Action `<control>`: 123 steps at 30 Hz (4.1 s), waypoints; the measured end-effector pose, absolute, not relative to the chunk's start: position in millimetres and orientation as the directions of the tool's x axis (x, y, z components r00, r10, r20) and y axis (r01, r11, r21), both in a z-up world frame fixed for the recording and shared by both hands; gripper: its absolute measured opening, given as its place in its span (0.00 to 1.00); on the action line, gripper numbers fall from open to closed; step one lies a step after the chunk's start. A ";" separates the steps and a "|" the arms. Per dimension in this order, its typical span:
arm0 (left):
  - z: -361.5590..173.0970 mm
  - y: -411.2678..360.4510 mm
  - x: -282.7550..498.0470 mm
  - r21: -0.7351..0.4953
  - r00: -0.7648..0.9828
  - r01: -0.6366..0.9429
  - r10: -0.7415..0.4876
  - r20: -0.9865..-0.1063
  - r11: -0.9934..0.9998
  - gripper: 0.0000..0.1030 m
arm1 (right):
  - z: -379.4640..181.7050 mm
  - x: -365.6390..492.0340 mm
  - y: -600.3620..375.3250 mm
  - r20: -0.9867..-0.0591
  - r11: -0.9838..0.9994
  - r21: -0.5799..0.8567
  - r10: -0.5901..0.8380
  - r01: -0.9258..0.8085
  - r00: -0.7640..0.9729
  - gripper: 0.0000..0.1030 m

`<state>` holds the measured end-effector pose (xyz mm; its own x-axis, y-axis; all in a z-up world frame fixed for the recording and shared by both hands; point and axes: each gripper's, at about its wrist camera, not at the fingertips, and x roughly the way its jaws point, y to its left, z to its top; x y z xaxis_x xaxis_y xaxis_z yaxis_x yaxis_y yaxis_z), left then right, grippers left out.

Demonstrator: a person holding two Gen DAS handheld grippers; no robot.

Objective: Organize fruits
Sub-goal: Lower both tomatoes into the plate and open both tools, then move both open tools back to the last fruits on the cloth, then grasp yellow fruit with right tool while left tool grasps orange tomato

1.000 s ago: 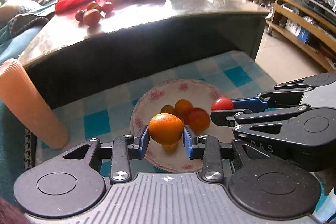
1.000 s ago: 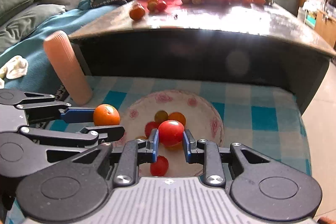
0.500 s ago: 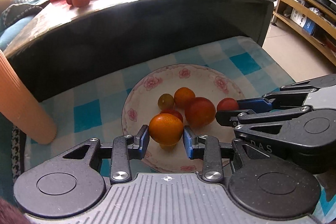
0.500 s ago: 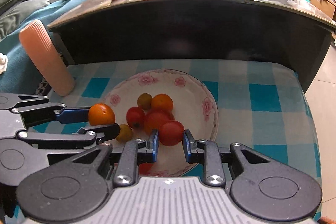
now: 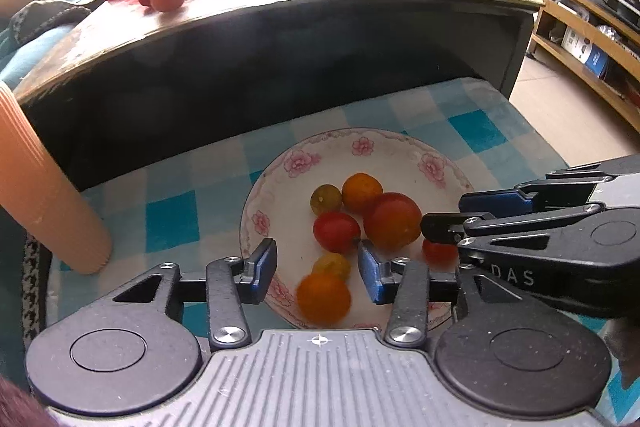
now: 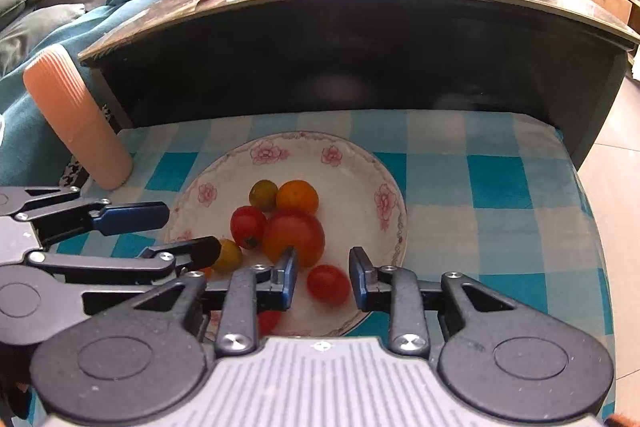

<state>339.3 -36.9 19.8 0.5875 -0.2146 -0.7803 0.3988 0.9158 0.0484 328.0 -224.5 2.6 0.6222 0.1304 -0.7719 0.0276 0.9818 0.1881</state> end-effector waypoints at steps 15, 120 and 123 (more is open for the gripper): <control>42.6 -8.9 334.0 0.036 0.632 0.343 -0.202 -0.749 0.939 0.54 | 25.3 318.7 -230.7 -0.732 0.975 0.216 0.129 0.048 0.669 0.45; -13.6 32.9 267.9 0.063 0.438 0.385 -0.122 -0.890 0.921 0.38 | 1.5 224.6 -156.7 -0.817 0.961 0.195 0.269 -0.194 0.511 0.39; -7.9 22.0 263.0 0.059 0.449 0.409 -0.144 -0.882 0.911 0.38 | 6.9 225.6 -166.9 -0.805 0.964 0.204 0.263 -0.168 0.532 0.39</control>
